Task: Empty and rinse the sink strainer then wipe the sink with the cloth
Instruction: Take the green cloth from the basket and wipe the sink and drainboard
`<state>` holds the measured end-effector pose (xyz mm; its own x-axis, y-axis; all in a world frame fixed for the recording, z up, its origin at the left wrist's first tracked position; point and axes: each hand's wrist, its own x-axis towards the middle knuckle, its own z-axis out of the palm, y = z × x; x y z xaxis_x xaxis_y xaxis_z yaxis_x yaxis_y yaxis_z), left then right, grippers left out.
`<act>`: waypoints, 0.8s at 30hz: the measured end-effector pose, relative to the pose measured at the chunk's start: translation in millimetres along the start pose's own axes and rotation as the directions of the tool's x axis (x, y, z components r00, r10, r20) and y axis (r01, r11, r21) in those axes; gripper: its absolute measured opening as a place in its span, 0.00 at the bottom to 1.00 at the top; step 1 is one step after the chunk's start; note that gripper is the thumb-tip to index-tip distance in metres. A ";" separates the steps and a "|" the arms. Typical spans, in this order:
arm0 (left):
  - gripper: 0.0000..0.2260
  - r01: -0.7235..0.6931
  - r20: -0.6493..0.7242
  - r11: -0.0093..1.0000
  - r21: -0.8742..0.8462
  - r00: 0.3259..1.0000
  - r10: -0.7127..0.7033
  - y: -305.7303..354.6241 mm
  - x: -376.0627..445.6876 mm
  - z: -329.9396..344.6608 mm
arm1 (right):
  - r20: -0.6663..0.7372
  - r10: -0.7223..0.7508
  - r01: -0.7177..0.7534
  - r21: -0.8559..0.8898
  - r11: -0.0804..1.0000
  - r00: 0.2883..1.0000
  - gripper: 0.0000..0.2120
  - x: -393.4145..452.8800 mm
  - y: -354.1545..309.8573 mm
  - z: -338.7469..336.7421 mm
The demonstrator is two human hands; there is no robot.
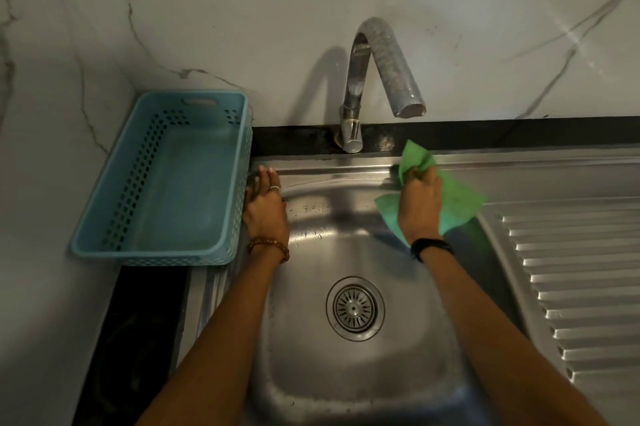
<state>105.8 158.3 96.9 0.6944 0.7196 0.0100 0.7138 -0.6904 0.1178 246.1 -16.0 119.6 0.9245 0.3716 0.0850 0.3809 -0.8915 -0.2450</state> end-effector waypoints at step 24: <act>0.30 -0.208 0.056 0.941 -0.268 0.971 0.231 120.0 -91.7 -15.3 | 0.572 -0.128 -0.500 0.559 -0.662 0.810 0.07 -84.1 140.6 -105.5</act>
<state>126.4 10.7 125.3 0.8446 0.5351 -0.0189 0.5021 -0.7792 0.3752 223.5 -199.9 179.9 0.6914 0.5634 -0.4523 -0.7224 0.5490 -0.4205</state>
